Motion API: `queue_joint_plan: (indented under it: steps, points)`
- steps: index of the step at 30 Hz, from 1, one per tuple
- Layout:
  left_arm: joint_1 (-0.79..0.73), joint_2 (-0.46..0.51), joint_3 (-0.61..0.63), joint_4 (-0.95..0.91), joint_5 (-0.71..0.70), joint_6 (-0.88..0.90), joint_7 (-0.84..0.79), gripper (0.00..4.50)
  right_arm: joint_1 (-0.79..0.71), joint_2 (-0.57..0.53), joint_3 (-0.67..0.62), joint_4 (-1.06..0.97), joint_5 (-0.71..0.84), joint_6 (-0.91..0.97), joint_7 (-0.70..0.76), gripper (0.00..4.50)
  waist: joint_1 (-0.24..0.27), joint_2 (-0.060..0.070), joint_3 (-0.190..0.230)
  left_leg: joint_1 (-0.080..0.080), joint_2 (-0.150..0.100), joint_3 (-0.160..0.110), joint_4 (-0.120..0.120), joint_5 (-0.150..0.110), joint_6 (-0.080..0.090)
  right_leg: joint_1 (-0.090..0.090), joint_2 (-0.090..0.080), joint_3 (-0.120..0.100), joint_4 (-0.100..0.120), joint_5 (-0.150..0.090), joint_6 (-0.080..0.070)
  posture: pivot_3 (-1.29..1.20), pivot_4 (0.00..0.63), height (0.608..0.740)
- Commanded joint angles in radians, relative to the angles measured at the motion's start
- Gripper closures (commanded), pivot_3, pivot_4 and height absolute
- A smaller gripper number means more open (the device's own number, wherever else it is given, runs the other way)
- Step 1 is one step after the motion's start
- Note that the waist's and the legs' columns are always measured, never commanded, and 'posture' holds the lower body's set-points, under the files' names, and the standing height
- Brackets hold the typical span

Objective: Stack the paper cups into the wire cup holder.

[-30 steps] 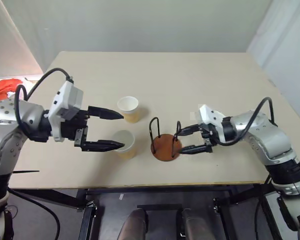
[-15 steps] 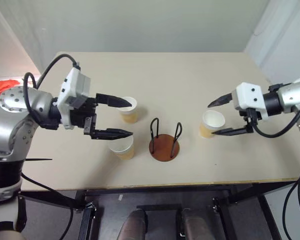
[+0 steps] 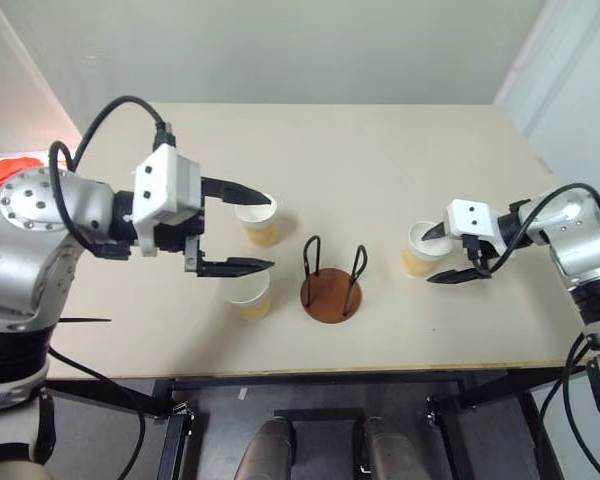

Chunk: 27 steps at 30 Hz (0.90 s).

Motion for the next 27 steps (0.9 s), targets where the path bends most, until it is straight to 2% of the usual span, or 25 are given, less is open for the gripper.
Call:
queue_joint_plan:
  steps: [1,11,14,20,23,27]
  points:
    - [-0.020,0.009,0.027,-0.066,-0.025,0.016,0.026,0.00,-0.045,0.010,-0.007,0.029,-0.022,-0.039,0.004,0.96,0.000,0.000,0.000,0.000,0.000,0.000,0.000,0.000,0.000,0.000,0.000,0.000,0.000,0.000,0.000,0.00,0.150,0.740]
    - [0.018,0.043,0.045,-0.058,-0.029,0.018,0.025,0.00,-0.060,0.021,-0.027,-0.004,0.005,-0.025,0.092,4.47,0.000,0.000,0.000,0.000,0.000,0.000,0.000,-0.001,-0.001,0.000,0.000,0.000,0.001,0.000,-0.001,0.00,0.150,0.740]
    - [0.027,0.056,0.053,-0.044,-0.023,0.011,0.022,0.00,-0.082,0.015,-0.047,-0.040,0.038,-0.005,0.129,4.47,0.000,0.000,0.000,0.000,0.000,0.000,0.000,-0.001,-0.001,0.000,0.000,0.000,0.001,0.000,-0.001,0.00,0.150,0.740]
    - [0.054,0.100,0.090,-0.008,-0.019,-0.012,-0.006,0.00,-0.236,0.027,-0.103,-0.163,0.207,0.101,0.170,4.47,-0.004,0.003,0.002,0.000,0.000,0.000,-0.001,-0.001,-0.001,-0.002,0.000,0.000,0.001,0.000,-0.002,0.00,0.150,0.740]
    - [0.089,0.130,0.116,0.009,-0.021,-0.032,-0.038,0.00,-0.315,0.077,-0.090,-0.281,0.310,0.150,0.170,4.47,-0.007,0.003,0.002,0.000,0.001,0.000,-0.003,-0.001,-0.002,-0.002,0.001,0.000,0.001,-0.002,-0.005,0.00,0.150,0.740]
    - [0.109,0.139,0.123,0.008,-0.018,-0.042,-0.035,0.00,-0.296,0.107,-0.033,-0.381,0.349,0.165,0.170,4.47,-0.006,0.002,0.001,0.000,0.001,-0.002,-0.003,-0.002,-0.003,-0.002,0.002,-0.001,0.002,-0.005,-0.009,0.00,0.150,0.740]
